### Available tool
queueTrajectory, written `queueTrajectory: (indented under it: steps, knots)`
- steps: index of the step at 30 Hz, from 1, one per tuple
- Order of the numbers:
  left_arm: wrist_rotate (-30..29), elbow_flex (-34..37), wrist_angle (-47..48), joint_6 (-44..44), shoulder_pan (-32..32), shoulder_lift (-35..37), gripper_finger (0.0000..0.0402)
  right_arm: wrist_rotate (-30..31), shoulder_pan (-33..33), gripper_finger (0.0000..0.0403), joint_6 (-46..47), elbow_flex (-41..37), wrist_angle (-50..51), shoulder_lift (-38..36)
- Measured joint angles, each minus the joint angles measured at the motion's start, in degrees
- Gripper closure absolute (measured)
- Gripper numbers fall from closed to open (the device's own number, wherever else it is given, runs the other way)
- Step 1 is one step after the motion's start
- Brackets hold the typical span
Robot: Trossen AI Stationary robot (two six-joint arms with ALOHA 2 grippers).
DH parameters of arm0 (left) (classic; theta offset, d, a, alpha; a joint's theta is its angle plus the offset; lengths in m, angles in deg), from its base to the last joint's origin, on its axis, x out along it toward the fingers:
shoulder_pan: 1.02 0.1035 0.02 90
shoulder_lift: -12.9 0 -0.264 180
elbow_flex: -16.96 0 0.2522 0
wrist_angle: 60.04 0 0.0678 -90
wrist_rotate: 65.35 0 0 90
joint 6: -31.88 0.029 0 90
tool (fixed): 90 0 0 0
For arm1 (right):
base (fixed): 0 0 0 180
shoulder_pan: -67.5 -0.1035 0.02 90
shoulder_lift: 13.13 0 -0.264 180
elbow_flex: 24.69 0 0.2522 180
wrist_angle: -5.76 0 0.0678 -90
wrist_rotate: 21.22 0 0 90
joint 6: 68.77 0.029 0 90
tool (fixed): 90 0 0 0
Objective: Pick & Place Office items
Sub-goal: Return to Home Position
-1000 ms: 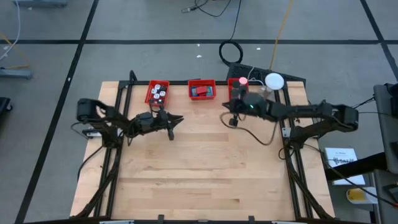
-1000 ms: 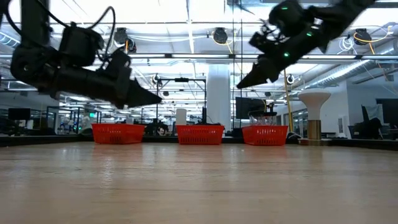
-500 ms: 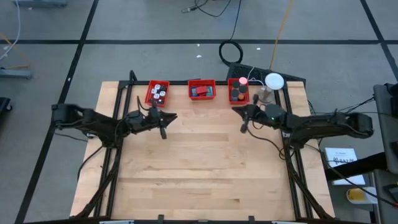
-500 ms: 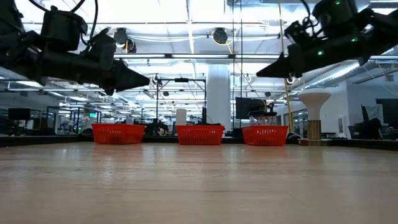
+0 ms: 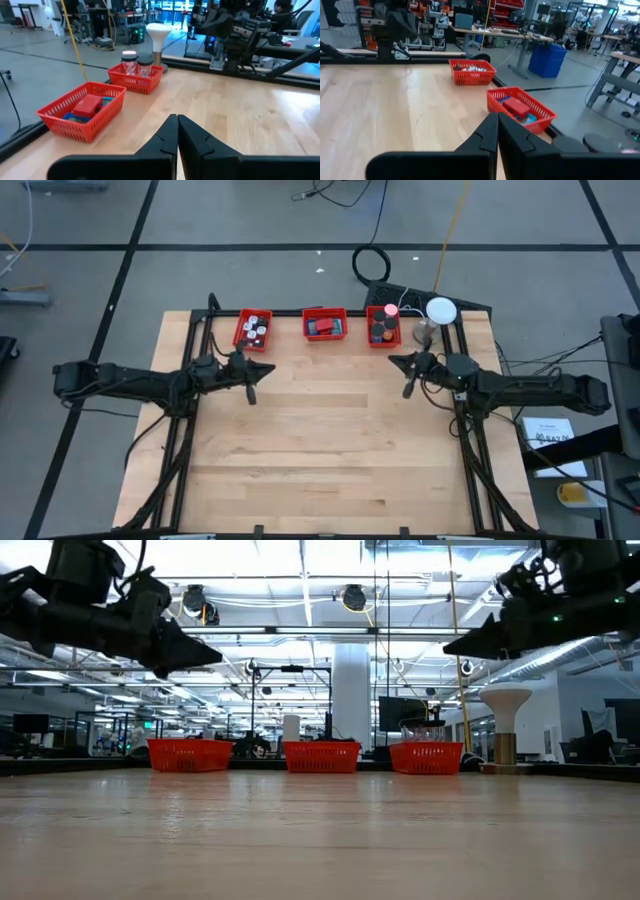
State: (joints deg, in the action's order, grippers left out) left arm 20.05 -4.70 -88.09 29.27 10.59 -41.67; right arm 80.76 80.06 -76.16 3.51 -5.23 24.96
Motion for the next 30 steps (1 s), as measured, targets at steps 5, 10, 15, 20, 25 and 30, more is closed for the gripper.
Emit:
queueTrajectory:
  steps: [5, 10, 15, 20, 25, 30]
  knots:
    - [-0.33, 0.00, 6.11, 2.16, 0.52, 7.20, 0.0398, 0.10, 0.00, 0.0403, 2.42, -2.10, 5.35, -6.38]
    - [0.71, 0.00, 11.86, 2.25, 2.46, 13.25, 0.0399, 0.03, 0.00, 0.0403, 3.73, -3.21, 10.39, -13.36]
    - [1.58, 0.43, 17.05, 2.60, 3.40, 18.52, 0.0393, -1.54, 0.02, 0.0403, 4.25, -6.62, 8.08, -19.83]
    - [1.61, 3.47, 19.43, 2.93, 3.38, 25.27, 0.0399, -1.53, 0.02, 0.0403, 4.66, -10.20, 8.02, -26.39]
    - [3.91, 7.09, 24.15, 1.32, 3.38, 33.98, 0.0391, -1.18, 0.02, 0.0403, 4.38, -9.89, 15.90, -33.80]
    - [7.84, 6.93, 32.58, 2.06, 4.25, 41.83, 0.0397, 0.07, 0.02, 0.0403, 3.73, -9.34, 21.03, -37.95]
